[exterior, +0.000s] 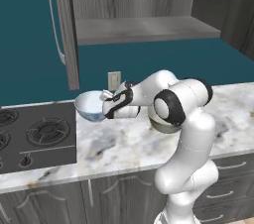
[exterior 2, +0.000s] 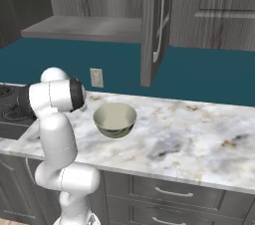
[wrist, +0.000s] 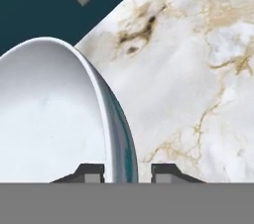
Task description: Open the cabinet. Pick the bowls from the counter and place them in the cabinet. Then close the cabinet.
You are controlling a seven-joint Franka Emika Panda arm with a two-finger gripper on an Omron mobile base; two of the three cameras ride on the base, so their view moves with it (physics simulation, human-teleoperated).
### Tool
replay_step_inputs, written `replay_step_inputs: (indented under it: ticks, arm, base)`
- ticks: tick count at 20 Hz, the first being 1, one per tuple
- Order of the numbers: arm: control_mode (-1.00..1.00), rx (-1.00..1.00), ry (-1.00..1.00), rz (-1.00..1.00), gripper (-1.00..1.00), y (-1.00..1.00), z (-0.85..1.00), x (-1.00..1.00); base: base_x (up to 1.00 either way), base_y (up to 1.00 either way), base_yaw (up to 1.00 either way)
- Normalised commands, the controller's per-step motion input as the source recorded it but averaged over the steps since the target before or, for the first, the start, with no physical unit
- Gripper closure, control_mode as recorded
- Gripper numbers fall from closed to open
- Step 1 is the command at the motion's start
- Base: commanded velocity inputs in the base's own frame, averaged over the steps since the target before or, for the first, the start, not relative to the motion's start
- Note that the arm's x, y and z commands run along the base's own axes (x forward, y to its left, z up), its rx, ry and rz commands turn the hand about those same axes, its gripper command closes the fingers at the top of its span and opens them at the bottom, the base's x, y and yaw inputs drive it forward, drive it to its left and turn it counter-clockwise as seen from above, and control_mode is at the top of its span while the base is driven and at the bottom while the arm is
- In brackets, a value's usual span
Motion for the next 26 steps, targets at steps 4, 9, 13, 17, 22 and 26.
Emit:
replay_step_inputs:
  ticks: [4, 9, 13, 17, 22, 26]
  arm:
    - [-1.0, 0.0, 0.0, -0.12, 1.0, 0.46, -0.72, -0.38]
    - [-1.0, 0.0, 0.0, -0.19, 1.0, 0.01, -0.17, -0.91]
    - [-1.0, 0.13, 0.0, -0.29, 1.0, -0.42, 0.38, -1.0]
    - [-1.0, 0.25, 0.05, -0.31, 1.0, -0.23, 0.76, -0.95]
    - [-1.0, 0.23, 0.03, -0.29, 1.0, -0.28, 0.96, -0.91]
    - [-1.0, 0.23, 0.17, -0.29, 1.0, -0.41, 1.0, -0.85]
  base:
    - [0.0, 0.0, 0.0]
    - [0.0, 0.0, 0.0]
    - [0.0, 0.0, 0.0]
    - [0.0, 0.0, 0.0]
    - [0.0, 0.0, 0.0]
    - [0.0, 0.0, 0.0]
